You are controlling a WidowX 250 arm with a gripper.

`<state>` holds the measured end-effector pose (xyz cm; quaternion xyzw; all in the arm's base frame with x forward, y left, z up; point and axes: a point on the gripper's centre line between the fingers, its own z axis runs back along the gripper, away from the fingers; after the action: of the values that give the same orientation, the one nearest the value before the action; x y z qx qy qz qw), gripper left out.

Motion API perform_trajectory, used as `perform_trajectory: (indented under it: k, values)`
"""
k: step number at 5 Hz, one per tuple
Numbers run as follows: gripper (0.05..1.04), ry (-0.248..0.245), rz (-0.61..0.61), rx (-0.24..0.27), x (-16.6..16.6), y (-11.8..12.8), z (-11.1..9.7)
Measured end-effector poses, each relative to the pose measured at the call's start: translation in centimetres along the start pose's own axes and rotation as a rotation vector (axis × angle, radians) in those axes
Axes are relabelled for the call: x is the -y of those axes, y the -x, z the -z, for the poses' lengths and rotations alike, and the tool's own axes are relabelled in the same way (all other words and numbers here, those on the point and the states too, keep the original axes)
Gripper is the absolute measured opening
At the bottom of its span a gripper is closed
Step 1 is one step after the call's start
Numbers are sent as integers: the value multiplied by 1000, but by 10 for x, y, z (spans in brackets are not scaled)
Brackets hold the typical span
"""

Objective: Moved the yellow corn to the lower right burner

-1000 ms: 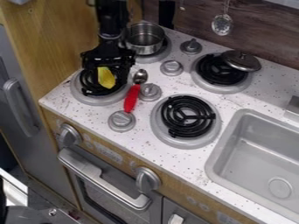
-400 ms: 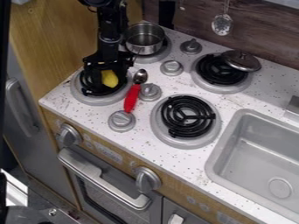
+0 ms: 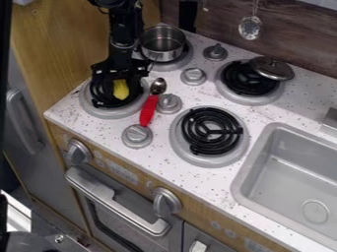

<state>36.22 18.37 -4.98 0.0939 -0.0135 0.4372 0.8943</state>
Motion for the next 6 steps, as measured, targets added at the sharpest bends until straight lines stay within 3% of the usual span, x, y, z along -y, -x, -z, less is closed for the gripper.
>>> perform_trajectory:
  k: [1,2,3,4,5,6]
  values:
    - [610,-35,87,21,2,19,-10]
    - [610,-1,187,85,26,51,-37]
    - [610,-4,279,105,44,82,-39]
    - [610,36,393,126,79,114,-45]
    - [610,66,490,94,100,139,-34]
    - [610,87,542,68,114,145,-29]
